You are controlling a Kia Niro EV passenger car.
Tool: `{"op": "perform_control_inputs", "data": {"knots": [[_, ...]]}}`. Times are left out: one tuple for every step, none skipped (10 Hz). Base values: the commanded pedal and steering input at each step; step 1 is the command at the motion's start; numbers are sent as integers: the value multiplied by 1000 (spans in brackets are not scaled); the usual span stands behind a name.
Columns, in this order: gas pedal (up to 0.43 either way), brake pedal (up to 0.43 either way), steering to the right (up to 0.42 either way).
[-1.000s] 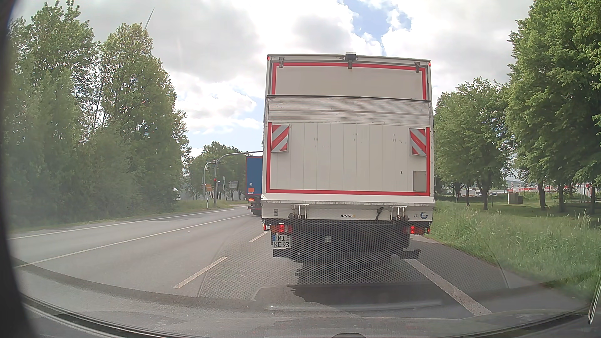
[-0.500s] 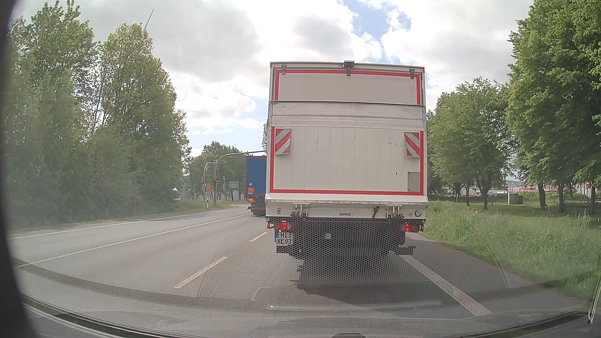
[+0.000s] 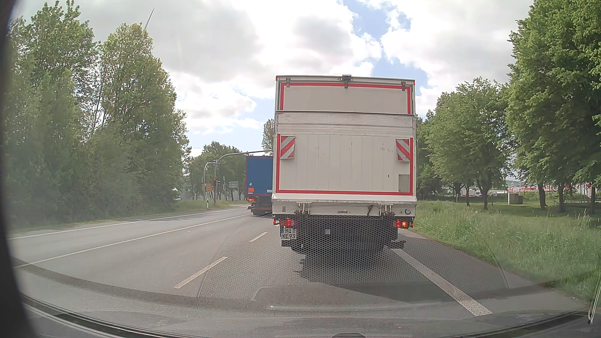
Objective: Follow the waypoints while adhering to traffic rules and regulations
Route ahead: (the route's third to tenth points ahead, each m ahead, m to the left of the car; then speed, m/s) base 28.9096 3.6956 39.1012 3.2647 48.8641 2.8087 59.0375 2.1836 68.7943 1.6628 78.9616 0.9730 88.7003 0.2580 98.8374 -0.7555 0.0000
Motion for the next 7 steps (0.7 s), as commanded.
{"op": "perform_control_inputs", "data": {"knots": [[0,0,0],[0,0,0],[0,0,0],[0,0,0],[0,0,0],[0,0,0],[0,0,0]]}}
